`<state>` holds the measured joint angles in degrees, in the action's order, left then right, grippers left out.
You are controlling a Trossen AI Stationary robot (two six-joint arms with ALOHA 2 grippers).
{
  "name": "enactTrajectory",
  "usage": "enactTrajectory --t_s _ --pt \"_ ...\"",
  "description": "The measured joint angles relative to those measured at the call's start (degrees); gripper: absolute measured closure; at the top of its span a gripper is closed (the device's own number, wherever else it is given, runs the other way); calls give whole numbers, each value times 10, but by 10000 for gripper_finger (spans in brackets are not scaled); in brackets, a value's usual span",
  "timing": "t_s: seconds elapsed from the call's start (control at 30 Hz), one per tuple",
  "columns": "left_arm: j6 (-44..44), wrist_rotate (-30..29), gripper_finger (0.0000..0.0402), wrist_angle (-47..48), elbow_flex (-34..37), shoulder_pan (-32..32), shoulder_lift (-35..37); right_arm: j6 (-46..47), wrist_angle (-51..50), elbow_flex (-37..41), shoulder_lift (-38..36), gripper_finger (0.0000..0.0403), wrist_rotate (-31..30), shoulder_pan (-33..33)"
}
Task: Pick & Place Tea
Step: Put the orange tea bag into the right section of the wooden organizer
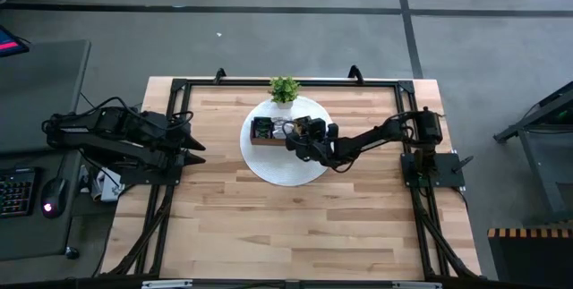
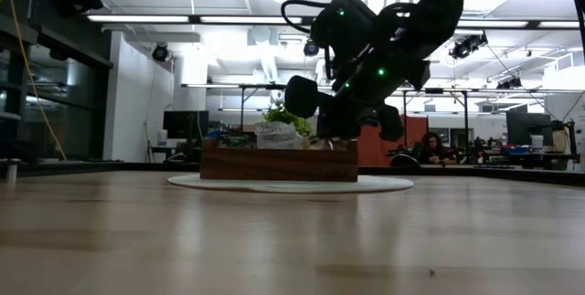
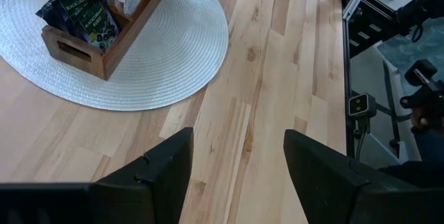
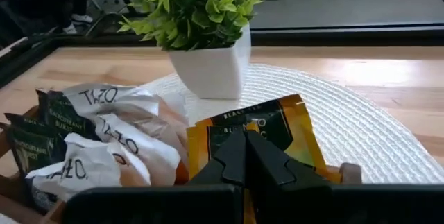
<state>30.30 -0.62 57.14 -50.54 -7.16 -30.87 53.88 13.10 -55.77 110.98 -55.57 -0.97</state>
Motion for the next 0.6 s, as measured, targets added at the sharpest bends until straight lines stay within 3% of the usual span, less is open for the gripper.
enactTrajectory --t_s 0.23,0.6 --pt "0 0 179 0 0 0 0 -47 0 0 0 383 25 0" --pt "0 0 179 0 0 0 0 -129 -4 0 -5 265 56 0"
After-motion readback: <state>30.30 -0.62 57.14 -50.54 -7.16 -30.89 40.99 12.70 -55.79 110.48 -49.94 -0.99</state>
